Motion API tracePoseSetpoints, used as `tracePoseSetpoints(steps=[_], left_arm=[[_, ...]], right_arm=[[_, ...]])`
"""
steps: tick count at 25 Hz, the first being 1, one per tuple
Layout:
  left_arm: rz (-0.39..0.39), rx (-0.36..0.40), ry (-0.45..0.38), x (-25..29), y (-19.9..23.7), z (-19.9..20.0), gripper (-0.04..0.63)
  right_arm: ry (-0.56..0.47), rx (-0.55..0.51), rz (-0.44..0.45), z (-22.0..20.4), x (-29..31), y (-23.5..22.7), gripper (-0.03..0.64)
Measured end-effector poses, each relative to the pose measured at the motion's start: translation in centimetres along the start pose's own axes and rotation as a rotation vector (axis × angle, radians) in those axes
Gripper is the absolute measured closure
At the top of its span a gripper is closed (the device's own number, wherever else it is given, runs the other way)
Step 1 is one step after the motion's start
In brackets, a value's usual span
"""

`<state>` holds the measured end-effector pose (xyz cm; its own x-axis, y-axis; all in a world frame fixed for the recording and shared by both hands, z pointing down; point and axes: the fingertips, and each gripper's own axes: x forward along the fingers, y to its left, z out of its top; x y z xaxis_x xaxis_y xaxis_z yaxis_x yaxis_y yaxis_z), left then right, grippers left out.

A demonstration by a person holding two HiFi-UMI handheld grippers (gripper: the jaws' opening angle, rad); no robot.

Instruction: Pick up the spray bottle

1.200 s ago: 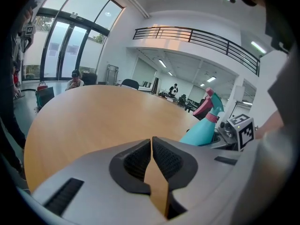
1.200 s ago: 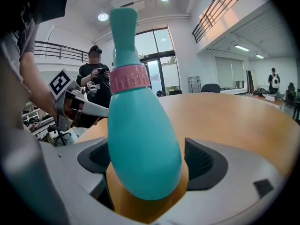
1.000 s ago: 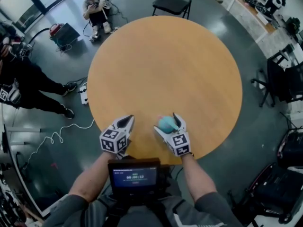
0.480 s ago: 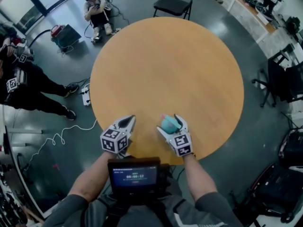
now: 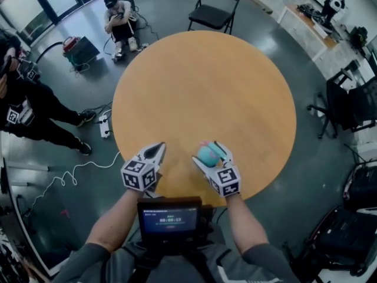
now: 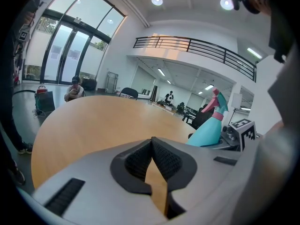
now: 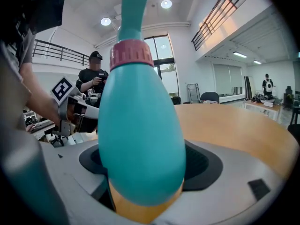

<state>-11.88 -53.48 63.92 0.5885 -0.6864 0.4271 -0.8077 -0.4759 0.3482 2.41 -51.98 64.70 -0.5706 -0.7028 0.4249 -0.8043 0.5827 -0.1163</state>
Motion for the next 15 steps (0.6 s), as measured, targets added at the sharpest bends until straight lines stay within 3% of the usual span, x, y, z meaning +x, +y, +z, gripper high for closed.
tracePoseSetpoints(steps=[7, 15], left_arm=[[-0.075, 0.036, -0.068, -0.8, -2.7, 3.2, 0.595], [-0.161, 0.083, -0.088, -1.0, -5.5, 5.6, 0.595]], right_arm=[[-0.027, 0.016, -0.003, 3.9, -1.3, 0.1, 0.175], [-0.052, 0.044, -0.106, 5.5, -3.9, -1.1, 0.175]])
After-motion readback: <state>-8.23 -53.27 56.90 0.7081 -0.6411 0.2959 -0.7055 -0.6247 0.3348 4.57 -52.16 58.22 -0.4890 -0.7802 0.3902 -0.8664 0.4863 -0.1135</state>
